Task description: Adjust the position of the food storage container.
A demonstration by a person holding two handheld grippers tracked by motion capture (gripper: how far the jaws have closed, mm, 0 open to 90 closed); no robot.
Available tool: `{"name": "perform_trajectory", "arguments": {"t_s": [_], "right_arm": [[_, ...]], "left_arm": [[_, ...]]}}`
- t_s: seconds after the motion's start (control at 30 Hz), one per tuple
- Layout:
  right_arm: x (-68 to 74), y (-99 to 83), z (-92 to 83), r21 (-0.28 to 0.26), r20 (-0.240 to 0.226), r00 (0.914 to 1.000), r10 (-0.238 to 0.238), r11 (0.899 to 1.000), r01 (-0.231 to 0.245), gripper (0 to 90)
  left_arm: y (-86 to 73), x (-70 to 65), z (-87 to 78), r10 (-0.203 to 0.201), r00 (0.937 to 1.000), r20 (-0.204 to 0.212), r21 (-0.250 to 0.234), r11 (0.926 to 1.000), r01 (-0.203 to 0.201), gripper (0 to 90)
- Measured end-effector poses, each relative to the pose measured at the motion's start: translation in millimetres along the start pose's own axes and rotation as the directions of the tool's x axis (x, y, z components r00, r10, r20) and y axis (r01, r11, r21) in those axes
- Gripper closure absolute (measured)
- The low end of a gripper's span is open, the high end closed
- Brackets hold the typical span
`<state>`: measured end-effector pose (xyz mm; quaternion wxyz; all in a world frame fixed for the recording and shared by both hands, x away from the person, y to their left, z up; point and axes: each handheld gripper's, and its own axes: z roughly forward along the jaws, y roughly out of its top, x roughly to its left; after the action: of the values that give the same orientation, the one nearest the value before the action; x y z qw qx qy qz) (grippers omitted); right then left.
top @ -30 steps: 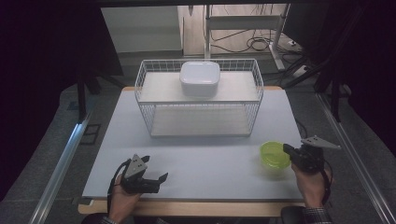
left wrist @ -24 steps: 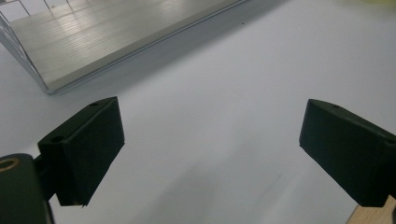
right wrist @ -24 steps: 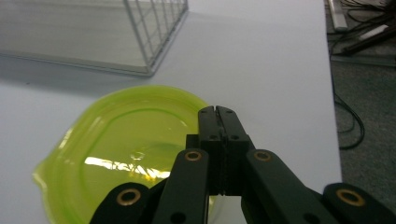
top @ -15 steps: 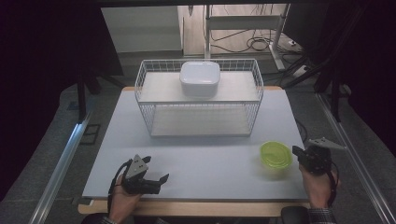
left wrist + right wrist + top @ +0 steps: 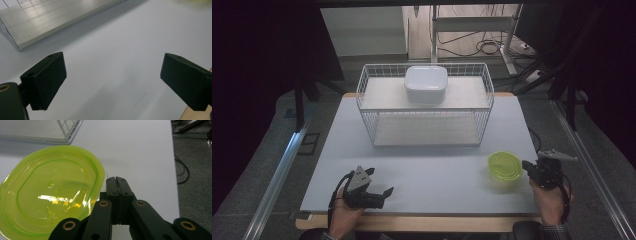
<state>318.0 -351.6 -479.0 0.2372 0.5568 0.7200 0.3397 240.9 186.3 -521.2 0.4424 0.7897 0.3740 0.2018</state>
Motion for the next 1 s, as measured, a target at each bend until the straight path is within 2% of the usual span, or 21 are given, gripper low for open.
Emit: {"name": "perform_trajectory", "arguments": {"t_s": [0.23,0.67,1.0], "right_arm": [[14.7,0.9,3.5,0.015,-0.042,0.9989,-0.022,1.000,0.023,90.0],[32.9,2.3,9.5,0.036,-0.105,0.9935,-0.043,0.998,0.047,89.9],[57.9,8.3,19.0,0.047,-0.162,0.9834,-0.082,0.995,0.091,89.9]], "left_arm": [[-0.1,-0.4,0.9,0.004,1.0000,0.003,0.005,1.0000,-0.004,6.4],[0.0,-1.9,2.3,0.012,0.9999,0.007,0.015,0.9998,-0.012,6.4],[-0.1,-3.6,4.8,0.024,0.9996,0.013,0.029,0.9993,-0.024,6.3]]}}
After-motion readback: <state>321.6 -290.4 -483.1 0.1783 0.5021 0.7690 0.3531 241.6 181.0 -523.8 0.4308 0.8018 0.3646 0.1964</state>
